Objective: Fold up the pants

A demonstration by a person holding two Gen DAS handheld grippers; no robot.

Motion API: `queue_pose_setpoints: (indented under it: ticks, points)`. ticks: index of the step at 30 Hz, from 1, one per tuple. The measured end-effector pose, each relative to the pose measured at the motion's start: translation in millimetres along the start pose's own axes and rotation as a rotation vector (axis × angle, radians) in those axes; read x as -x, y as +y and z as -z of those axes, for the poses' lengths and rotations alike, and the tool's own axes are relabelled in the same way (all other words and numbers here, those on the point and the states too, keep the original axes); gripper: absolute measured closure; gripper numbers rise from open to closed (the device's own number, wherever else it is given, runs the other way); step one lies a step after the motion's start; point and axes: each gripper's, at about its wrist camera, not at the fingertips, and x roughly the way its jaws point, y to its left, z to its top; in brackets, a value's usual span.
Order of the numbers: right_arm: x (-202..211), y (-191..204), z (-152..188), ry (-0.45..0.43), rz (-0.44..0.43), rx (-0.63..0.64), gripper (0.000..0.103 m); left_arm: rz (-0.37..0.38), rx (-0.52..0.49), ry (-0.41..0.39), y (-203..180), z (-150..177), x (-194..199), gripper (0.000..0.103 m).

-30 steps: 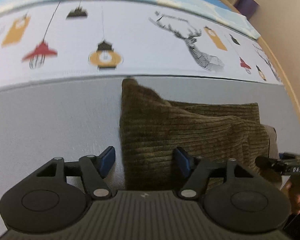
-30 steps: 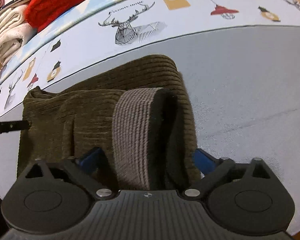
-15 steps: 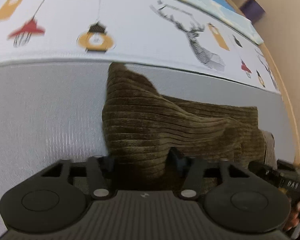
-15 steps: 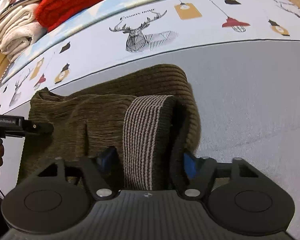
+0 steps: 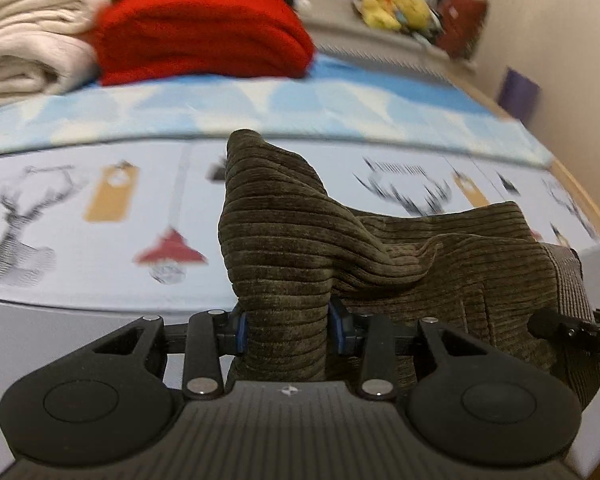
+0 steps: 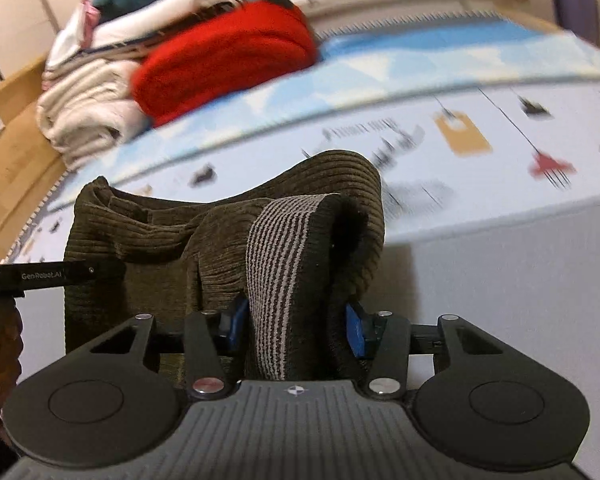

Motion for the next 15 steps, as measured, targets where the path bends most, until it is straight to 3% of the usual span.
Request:
queue_pose_setpoints:
  ticks: [5,7,9,10,12,15]
  points:
    - [-25,36,-21,-0.065,-0.038,0.055,0.054,-0.047,0.079,-0.062,41,-19,6,0.061]
    - [-39,47,-26,-0.064,-0.048,0.062,0.052,-0.079,0.108,-0.061,55,-25,4,0.053]
    - [-58,55,-29,-0.026,-0.026,0.073,0.046,-0.149,0.164,-0.061,68,-29,5,0.041]
    - [-67,59,-29,0.003,0.010,0.092,0.043,-0.161,0.181,-0.070,73,-30,7,0.040]
    - [-83,61,-27,0.047,0.103,0.115,0.044,-0.139,0.201,-0.058,78,-31,9,0.040]
    - [-98,59,-24,0.145,0.148,0.117,0.046,-0.093,0.162,0.017,76,-28,5,0.040]
